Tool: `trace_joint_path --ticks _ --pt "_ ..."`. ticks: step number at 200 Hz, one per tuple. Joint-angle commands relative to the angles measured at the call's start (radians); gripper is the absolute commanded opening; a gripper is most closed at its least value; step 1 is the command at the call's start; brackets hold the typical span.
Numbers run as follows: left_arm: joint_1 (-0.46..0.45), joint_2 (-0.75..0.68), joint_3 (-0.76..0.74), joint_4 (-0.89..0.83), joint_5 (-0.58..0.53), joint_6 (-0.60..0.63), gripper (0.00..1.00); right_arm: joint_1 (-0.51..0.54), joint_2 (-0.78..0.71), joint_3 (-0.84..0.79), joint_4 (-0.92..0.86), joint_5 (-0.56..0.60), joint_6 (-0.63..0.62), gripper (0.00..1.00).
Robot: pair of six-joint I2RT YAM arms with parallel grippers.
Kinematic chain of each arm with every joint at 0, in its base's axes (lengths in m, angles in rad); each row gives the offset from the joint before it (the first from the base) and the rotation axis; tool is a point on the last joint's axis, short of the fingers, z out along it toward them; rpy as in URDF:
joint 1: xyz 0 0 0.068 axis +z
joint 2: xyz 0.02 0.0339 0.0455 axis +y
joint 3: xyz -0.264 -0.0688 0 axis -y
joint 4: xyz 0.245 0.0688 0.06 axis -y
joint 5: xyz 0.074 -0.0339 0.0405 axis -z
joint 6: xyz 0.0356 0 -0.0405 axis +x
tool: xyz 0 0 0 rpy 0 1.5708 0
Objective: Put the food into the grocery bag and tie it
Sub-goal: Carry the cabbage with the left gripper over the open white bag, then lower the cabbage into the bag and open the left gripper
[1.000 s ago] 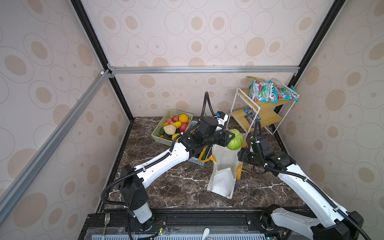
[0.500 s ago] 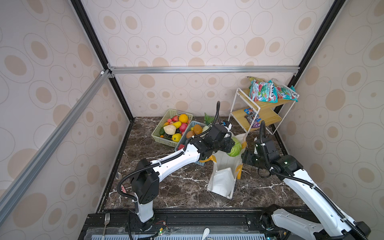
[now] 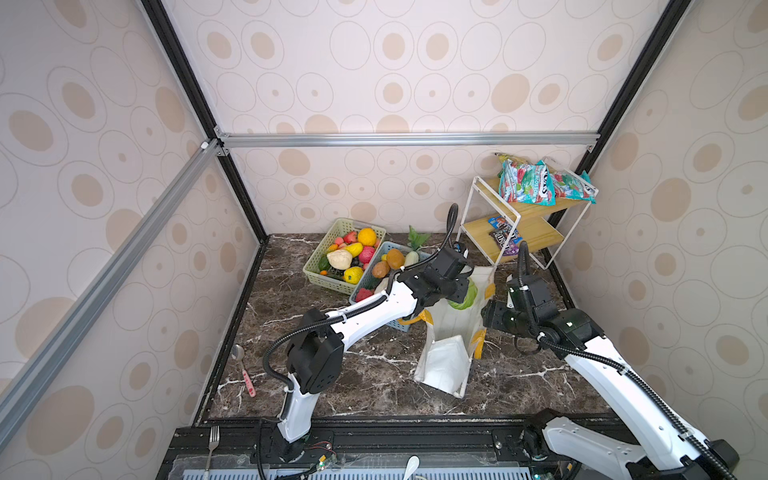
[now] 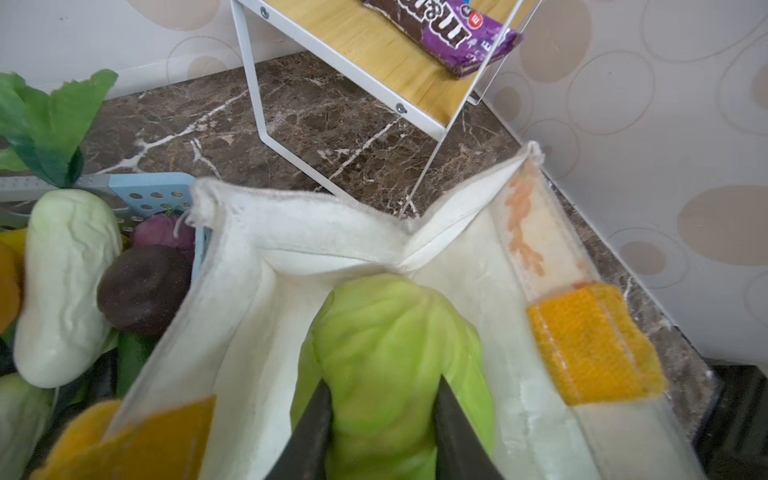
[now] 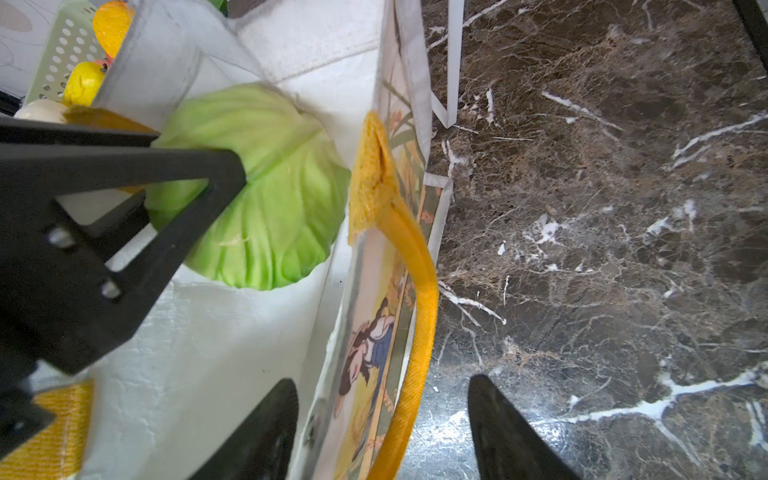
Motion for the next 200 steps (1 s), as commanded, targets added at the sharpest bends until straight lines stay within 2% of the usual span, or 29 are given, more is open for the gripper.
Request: trace_joint_path --ticks 1,93,200 --pt "-0.011 0.027 0.080 -0.051 -0.062 0.052 0.32 -0.007 -0.007 0.002 -0.001 0.001 0.009 0.68" --pt "-0.029 0.190 0.248 -0.121 -0.088 0.048 0.33 -0.016 -0.020 -0.017 -0.007 -0.012 0.009 0.68" --pt "-0.034 0.281 0.262 -0.122 -0.101 0.032 0.36 -0.024 -0.040 -0.042 -0.009 -0.011 0.000 0.69"
